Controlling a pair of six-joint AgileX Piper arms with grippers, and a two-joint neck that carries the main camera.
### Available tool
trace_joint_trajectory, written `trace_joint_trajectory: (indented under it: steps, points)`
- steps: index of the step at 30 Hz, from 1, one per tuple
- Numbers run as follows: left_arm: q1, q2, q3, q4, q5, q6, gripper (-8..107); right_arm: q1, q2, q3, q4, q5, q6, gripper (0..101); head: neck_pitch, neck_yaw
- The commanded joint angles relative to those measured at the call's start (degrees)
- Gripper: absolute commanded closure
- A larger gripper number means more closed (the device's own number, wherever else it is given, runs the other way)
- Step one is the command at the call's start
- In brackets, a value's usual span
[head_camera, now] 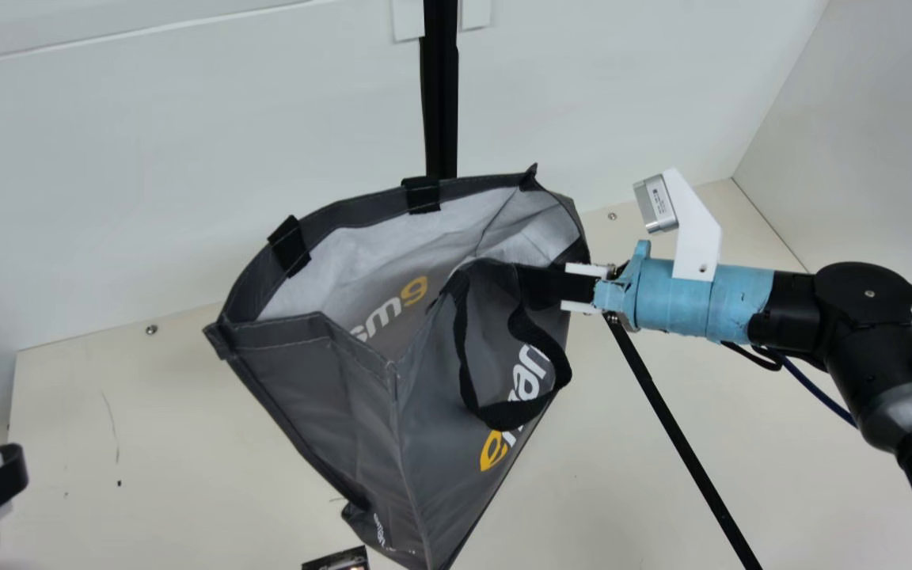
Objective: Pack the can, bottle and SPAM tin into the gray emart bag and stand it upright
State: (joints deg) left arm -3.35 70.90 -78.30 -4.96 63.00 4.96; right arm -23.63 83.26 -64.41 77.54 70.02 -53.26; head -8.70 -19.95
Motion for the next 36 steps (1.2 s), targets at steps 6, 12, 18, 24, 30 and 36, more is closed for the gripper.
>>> trace_joint_trajectory:
  steps: [6,12,18,24,30,36]
  points:
    - [0.2,-0.2,1.2,0.0,-0.2,0.0,9,0.0,0.0,0.0,0.0,0.0,0.0,101,-1.3,0.0]
    - [0.2,-0.2,1.2,0.0,-0.2,0.0,9,0.0,0.0,0.0,0.0,0.0,0.0,101,-1.3,0.0]
    - [0.2,-0.2,1.2,0.0,-0.2,0.0,9,0.2,-1.4,0.3,-0.4,-0.1,1.2,101,-1.3,0.0]
    - [0.2,-0.2,1.2,0.0,-0.2,0.0,9,-1.3,-1.4,-1.8,-1.4,-1.2,1.9,101,-1.3,0.0]
    - [0.2,-0.2,1.2,0.0,-0.2,0.0,9,-3.7,-1.5,-4.3,-2.4,-2.7,3.0,101,-1.3,0.0]
    - [0.2,-0.2,1.2,0.0,-0.2,0.0,9,-6.3,-1.2,-6.6,-3.2,-4.6,3.8,101,-1.3,0.0]
